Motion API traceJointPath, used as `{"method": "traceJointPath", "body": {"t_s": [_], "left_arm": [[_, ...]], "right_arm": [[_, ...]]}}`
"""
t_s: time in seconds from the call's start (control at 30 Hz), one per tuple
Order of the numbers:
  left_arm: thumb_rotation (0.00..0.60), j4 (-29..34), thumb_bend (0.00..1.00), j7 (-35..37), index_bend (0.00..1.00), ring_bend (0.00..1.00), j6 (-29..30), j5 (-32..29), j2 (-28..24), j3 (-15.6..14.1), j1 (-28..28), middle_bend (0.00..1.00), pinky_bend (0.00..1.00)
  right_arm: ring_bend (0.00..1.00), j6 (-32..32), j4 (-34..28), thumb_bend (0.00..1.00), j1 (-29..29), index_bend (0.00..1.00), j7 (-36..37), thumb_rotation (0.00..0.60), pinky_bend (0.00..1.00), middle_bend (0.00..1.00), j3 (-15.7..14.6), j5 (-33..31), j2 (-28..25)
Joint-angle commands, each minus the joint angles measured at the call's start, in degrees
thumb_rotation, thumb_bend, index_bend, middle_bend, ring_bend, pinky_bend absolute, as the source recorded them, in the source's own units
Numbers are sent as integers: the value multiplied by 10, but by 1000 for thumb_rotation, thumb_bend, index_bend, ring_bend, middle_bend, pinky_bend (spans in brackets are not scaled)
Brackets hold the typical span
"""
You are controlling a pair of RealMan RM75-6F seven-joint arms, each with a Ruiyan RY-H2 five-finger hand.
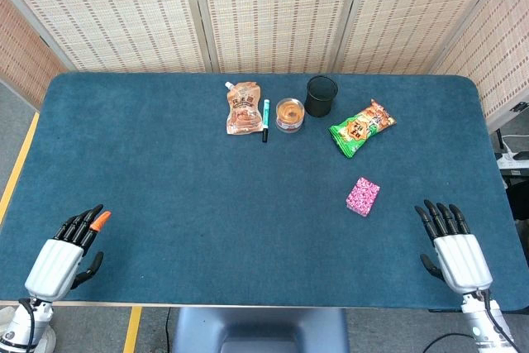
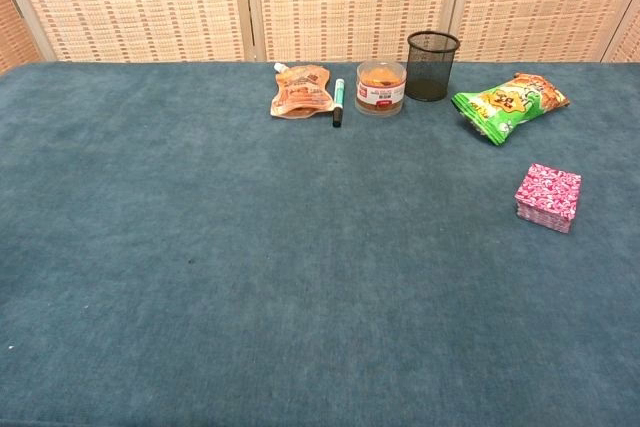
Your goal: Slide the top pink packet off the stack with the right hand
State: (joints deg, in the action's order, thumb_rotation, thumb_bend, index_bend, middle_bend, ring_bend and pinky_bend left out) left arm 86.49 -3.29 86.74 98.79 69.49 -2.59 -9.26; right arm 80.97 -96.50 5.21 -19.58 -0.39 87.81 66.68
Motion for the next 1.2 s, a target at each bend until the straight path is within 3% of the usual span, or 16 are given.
{"method": "traceJointPath", "body": {"t_s": [0.03, 0.23, 0.47, 0.63, 0.97, 1.2], "left_arm": [[600, -1, 477, 0, 0, 104, -1, 0, 1, -1, 0, 23, 192], [600, -4, 468, 1, 0, 92, 10, -2, 5, 5, 2, 14, 183], [600, -14, 457, -1, 0, 78, -3, -19, 13, 12, -2, 8, 155], [600, -14, 464, -12, 0, 79, -19, -35, 15, 15, -5, 8, 159], [600, -16, 466, -12, 0, 84, -27, -44, 14, 17, -8, 9, 163], [600, -16, 467, -9, 0, 85, -28, -44, 13, 15, -8, 10, 163]], "right_arm": [[0, -2, 1, 212, 1, 0, -1, 600, 0, 0, 0, -1, 0], [0, -28, 19, 210, 19, 0, -4, 600, 0, 0, 9, -9, 7], [0, -173, 117, 211, 135, 0, -23, 600, 0, 0, 47, -17, 20], [0, -252, 183, 211, 206, 0, -44, 600, 0, 0, 42, 16, 40], [0, -293, 269, 211, 259, 0, -47, 600, 0, 4, 27, 35, 99], [0, -300, 306, 211, 280, 31, -28, 600, 0, 69, 20, 40, 130]]}}
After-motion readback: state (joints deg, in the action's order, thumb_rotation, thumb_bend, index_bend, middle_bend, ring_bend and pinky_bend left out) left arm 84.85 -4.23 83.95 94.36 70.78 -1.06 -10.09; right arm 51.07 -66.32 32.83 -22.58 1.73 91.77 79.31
